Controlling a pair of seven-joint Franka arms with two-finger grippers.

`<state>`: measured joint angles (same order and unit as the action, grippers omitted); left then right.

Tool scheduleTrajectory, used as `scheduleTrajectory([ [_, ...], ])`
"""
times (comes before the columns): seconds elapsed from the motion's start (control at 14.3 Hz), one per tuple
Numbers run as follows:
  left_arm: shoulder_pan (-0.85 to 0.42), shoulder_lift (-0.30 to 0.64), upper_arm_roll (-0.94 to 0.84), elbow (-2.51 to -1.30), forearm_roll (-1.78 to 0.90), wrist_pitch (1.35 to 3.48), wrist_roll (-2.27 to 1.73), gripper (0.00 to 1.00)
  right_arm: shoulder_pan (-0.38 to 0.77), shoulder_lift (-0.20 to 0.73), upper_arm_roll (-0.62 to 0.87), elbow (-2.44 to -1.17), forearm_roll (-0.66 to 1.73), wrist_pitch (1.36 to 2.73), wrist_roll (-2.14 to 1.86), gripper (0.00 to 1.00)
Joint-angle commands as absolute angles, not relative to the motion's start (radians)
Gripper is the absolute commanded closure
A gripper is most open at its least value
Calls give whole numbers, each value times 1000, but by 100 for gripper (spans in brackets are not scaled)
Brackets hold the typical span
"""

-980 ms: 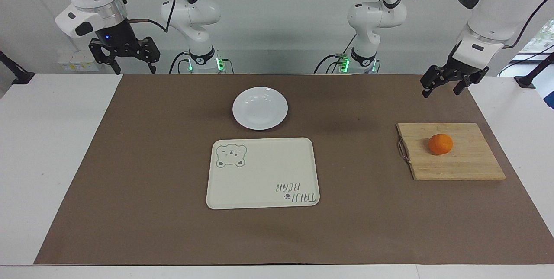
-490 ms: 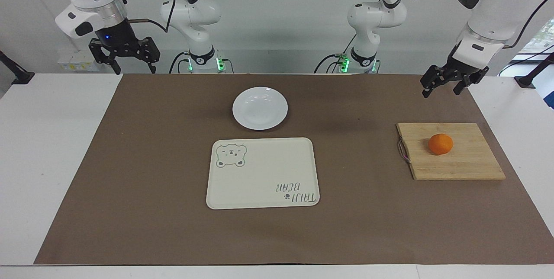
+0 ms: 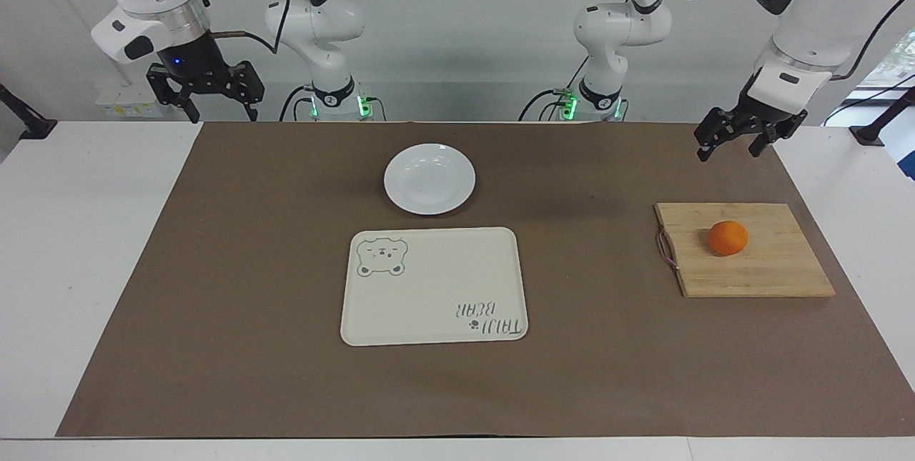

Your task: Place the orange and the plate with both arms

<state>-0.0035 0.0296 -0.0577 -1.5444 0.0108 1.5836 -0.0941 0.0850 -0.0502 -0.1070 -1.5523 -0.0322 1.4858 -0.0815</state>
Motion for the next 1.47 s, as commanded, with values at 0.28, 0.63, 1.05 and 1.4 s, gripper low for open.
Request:
scheduleTrajectory([
  [0.28, 3, 14, -58, -1557, -2, 1574, -80, 0, 75, -55, -104, -1549, -12, 1460, -87, 0],
  [0.63, 3, 14, -58, -1557, -2, 1574, -80, 0, 75, -54, -104, -1549, -12, 1482, -86, 0],
  [1.05, 5, 14, -58, -1557, -2, 1574, -80, 0, 80, -54, -97, -1549, -14, 1487, -94, 0],
  [1.4, 5, 14, -58, -1557, -2, 1574, -80, 0, 75, -52, -103, -1548, -15, 1489, -92, 0],
])
